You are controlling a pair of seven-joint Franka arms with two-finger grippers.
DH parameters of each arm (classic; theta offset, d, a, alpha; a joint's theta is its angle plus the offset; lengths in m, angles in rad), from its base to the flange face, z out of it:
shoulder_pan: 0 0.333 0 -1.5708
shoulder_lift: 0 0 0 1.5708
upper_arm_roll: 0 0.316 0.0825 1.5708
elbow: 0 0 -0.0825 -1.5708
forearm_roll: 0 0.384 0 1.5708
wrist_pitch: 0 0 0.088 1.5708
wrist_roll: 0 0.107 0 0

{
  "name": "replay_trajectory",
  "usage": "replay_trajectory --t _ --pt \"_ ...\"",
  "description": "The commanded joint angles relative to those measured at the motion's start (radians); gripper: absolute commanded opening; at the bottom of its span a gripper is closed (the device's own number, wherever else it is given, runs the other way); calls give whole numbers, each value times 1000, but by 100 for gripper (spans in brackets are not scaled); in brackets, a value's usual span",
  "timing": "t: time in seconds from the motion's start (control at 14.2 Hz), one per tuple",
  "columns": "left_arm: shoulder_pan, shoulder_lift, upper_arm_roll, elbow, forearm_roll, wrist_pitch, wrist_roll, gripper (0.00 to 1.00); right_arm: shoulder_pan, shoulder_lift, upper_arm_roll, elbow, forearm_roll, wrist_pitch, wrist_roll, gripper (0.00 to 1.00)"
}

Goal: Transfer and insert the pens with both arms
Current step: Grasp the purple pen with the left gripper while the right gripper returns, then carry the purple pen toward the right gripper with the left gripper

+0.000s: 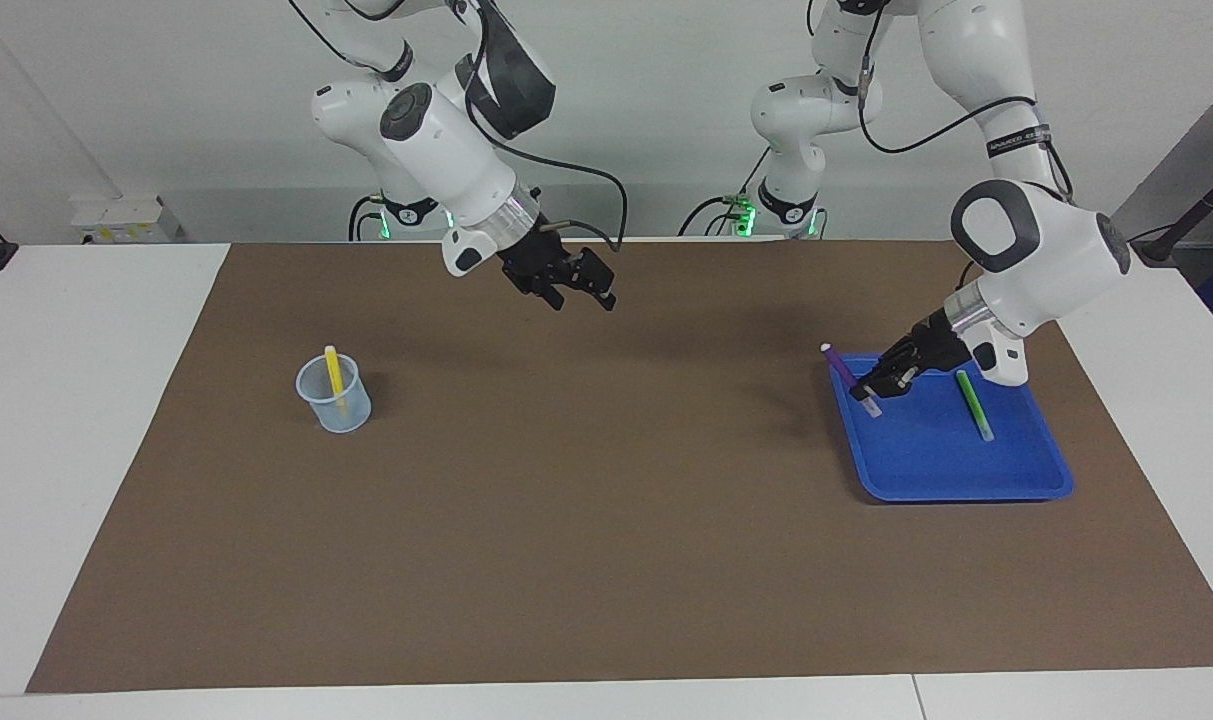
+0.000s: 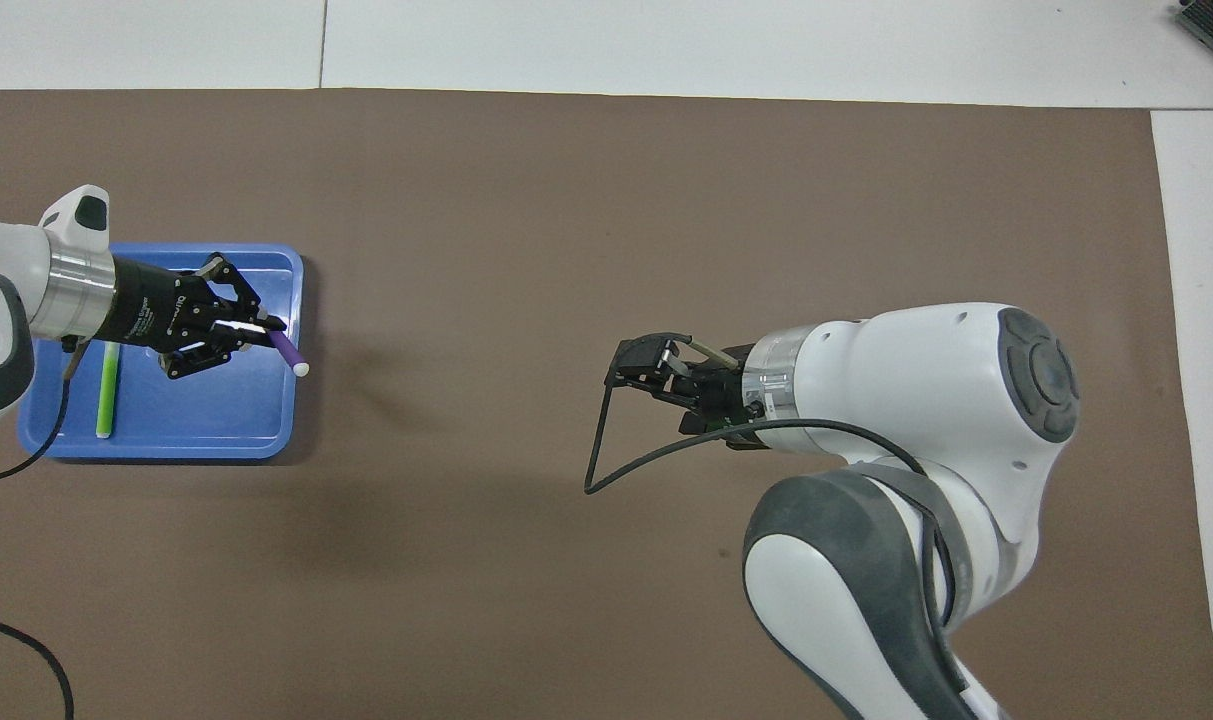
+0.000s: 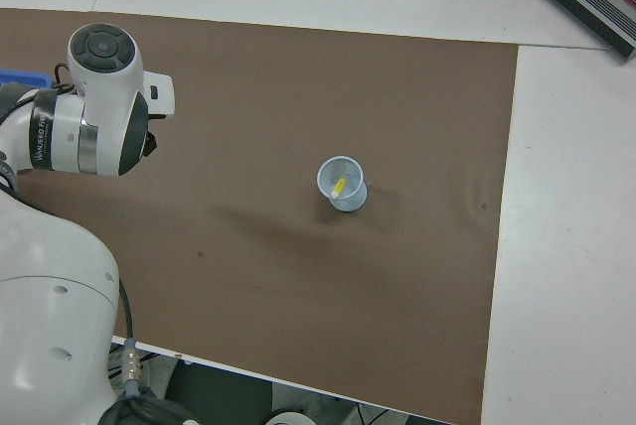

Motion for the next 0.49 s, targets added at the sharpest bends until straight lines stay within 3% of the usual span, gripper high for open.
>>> replay_trajectory --t 0.0,0.42 --pt "-6 -59 -14 -21 -86 -32 -154 0 22 -4 2 -15 31 55 27 100" --pt "-142 -135 -23 -27 -111 80 -544 0 29 4 2 -14 31 63 29 100"
